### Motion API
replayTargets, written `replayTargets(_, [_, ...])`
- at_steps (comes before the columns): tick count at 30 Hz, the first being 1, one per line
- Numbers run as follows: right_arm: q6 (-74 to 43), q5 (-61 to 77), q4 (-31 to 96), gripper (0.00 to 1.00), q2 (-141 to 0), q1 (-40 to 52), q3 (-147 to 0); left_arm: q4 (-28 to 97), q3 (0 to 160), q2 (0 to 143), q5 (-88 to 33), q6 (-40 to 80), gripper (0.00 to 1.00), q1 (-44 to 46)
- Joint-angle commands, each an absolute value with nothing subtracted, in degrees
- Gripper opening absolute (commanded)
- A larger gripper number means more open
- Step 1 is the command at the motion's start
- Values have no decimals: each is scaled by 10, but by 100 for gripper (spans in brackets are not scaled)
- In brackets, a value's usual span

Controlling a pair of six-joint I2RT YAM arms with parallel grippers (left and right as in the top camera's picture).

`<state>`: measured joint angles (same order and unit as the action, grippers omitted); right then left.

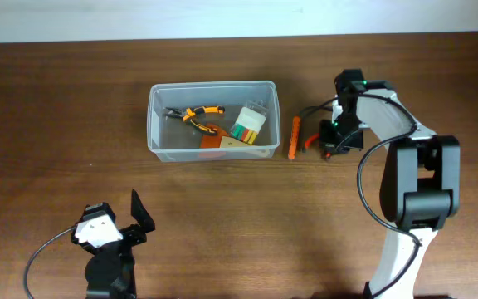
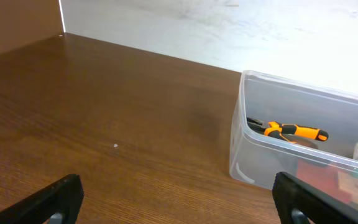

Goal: Pack container
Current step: 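Grasp the red-handled pliers with the right gripper, then carry the red pliers into the container and release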

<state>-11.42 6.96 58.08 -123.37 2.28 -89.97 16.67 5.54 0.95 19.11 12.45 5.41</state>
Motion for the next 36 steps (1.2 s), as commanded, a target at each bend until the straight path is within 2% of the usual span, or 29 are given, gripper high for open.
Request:
replayTargets(1, [-114, 70, 613, 4, -1173, 30, -1000, 167, 53, 7, 193, 119, 99, 56])
replayTargets(4, [-107, 71, 636, 4, -1136, 45, -1086, 167, 53, 7, 193, 119, 99, 56])
replayTargets(5, [-71, 77, 642, 4, -1116, 68, -1149, 167, 53, 7, 193, 119, 99, 56])
replayTargets(9, [49, 87, 641, 4, -1105, 139, -1233, 167, 53, 7, 193, 119, 99, 56])
replayTargets(16, [378, 84, 618, 4, -1169, 329, -1233, 167, 53, 7, 193, 119, 99, 56])
replayTargets(19, [465, 84, 601, 4, -1221, 354, -1233, 167, 53, 7, 193, 119, 99, 56])
replayTargets(27, [492, 85, 520, 4, -1346, 360, -1233, 167, 53, 7, 193, 119, 99, 56])
replayTargets(32, [475, 141, 510, 4, -1379, 360, -1233, 167, 53, 7, 193, 119, 99, 56])
replayTargets(33, [455, 147, 504, 9, -1380, 361, -1233, 167, 53, 7, 193, 119, 99, 56])
replayTargets(34, [441, 149, 500, 21, -1380, 362, -1233, 167, 53, 7, 193, 119, 99, 56])
replayTargets(35, [420, 148, 500, 47, -1379, 365, -1234, 167, 53, 7, 193, 119, 99, 56])
replayTargets(36, [412, 146, 504, 53, -1376, 368, -1236, 167, 53, 7, 193, 119, 99, 56])
